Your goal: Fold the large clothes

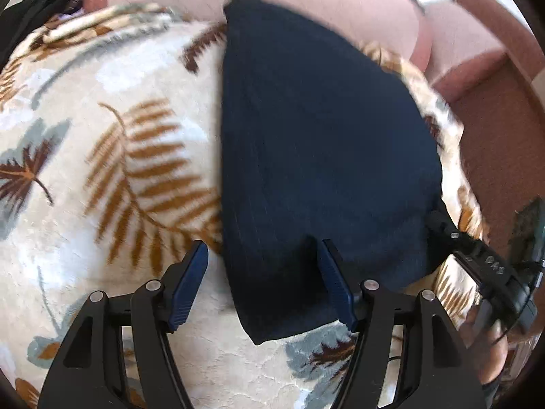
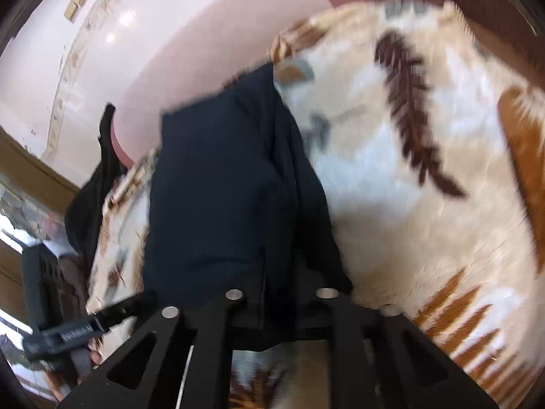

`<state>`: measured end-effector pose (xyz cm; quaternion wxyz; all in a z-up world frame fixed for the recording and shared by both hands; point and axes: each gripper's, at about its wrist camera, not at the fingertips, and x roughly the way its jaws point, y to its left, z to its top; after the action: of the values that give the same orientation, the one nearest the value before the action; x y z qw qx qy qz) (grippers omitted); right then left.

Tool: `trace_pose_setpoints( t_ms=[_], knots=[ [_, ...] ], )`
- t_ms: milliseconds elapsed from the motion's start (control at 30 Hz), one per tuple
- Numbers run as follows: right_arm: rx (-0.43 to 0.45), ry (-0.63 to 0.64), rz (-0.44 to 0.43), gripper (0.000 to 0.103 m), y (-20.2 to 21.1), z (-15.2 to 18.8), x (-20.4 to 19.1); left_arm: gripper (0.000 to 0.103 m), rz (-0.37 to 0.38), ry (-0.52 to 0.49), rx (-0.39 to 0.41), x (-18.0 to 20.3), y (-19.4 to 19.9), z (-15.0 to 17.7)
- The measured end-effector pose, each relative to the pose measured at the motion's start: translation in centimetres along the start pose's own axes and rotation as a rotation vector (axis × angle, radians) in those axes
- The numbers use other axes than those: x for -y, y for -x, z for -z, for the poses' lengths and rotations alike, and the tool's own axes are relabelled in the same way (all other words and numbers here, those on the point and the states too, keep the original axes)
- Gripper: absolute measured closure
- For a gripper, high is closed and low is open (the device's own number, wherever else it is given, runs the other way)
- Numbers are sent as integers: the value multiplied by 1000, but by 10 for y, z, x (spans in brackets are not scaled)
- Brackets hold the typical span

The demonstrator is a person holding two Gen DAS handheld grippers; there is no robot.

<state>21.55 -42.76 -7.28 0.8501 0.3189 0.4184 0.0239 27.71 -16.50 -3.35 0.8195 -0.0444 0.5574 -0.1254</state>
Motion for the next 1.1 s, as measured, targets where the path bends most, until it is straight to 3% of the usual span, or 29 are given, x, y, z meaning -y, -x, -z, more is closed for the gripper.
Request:
trace_pose_setpoints(
  t_ms=[67,167,233,300,333,400,500,533,600,700,800,867,967,1100],
  knots=[
    [104,29,7,83,24,-8,-15,37,7,18,9,-3,2,-5],
    [195,73,-55,83,36,-18,-32,37,7,26,-17,-1,-9,-8],
    [166,112,-53,83,21,-24,-38,37,10,25,-56,2,-23,-7],
    [49,170,43,87,-13,-23,-41,37,20,22,-79,2,-32,-8],
    [-35,203,131,88,-35,-20,-38,37,37,16,-89,0,-33,-9],
    [-27,218,131,87,-37,-20,-35,37,124,24,-102,-8,-31,-15],
    [32,150,74,72,-14,-42,-34,37,224,114,-74,-35,-27,-35],
    [65,114,61,48,-9,-49,-30,37,249,153,-77,-43,-29,-42],
    [113,50,63,26,-8,-67,-27,37,295,219,-92,-55,-34,-56],
    [71,38,31,27,-25,-86,-30,37,337,267,-104,-60,-44,-70],
    [-3,100,127,27,-59,-90,-38,37,356,264,-128,-54,-58,-75],
    [-44,102,127,23,-75,-89,-32,35,364,258,-150,-50,-68,-76],
    [-80,13,28,15,-85,-86,-13,21,384,238,-144,-40,-72,-77],
    [-103,-12,-145,5,-87,-86,1,19,366,220,-126,-29,-71,-78]
  ],
)
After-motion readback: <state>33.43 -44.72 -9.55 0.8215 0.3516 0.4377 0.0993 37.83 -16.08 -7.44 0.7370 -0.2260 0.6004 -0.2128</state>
